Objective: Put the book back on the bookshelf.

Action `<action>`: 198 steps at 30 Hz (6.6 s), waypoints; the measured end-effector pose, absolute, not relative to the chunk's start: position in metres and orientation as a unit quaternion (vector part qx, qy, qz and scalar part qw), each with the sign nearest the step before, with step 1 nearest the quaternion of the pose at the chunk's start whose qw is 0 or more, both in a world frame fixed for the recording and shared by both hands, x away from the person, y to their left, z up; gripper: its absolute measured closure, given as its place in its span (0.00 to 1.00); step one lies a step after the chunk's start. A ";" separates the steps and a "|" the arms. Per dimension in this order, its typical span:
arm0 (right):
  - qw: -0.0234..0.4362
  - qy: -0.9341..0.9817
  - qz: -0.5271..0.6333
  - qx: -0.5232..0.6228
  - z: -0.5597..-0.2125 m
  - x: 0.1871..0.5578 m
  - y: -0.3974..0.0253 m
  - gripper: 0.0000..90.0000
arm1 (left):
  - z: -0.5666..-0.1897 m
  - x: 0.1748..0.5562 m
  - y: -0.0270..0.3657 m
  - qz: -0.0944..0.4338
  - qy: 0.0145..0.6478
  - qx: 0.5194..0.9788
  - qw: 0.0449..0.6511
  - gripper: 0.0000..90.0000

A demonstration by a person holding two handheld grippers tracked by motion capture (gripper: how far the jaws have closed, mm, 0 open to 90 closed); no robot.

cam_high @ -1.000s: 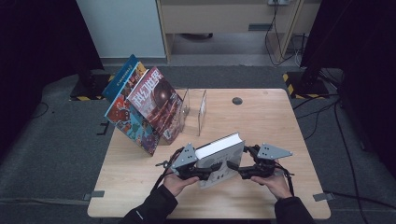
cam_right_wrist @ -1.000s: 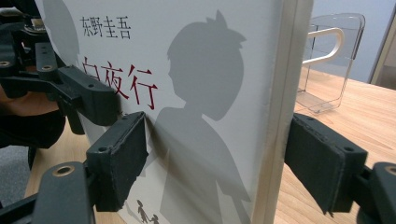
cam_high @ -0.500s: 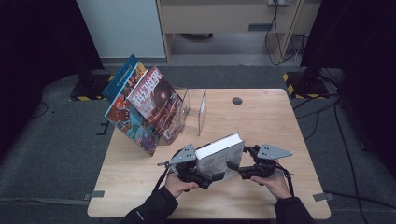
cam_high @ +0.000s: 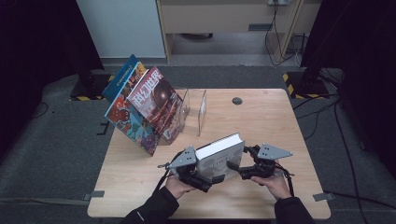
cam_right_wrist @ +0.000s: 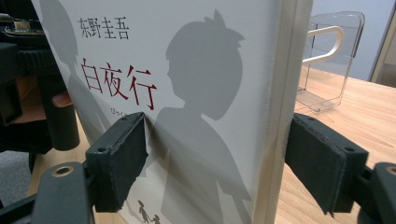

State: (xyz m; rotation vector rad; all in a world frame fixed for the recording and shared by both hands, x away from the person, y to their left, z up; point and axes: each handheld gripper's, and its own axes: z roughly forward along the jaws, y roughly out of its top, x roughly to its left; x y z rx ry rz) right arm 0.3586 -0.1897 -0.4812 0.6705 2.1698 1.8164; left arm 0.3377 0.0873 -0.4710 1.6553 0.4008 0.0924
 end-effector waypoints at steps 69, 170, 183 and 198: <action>0.113 0.736 0.626 0.231 -0.483 0.358 -0.188 0.25 | -0.471 0.333 0.082 0.120 0.260 0.714 0.638 0.45; 0.143 0.729 0.603 0.289 -0.483 0.365 -0.236 0.53 | -0.320 0.434 0.197 0.313 0.385 0.610 0.618 0.59; 0.143 0.731 0.600 0.291 -0.485 0.366 -0.238 0.53 | -0.327 0.464 0.184 0.315 0.407 0.594 0.618 0.59; 0.151 0.742 0.579 0.303 -0.489 0.366 -0.239 0.53 | -0.357 0.491 0.155 0.309 0.420 0.603 0.604 0.59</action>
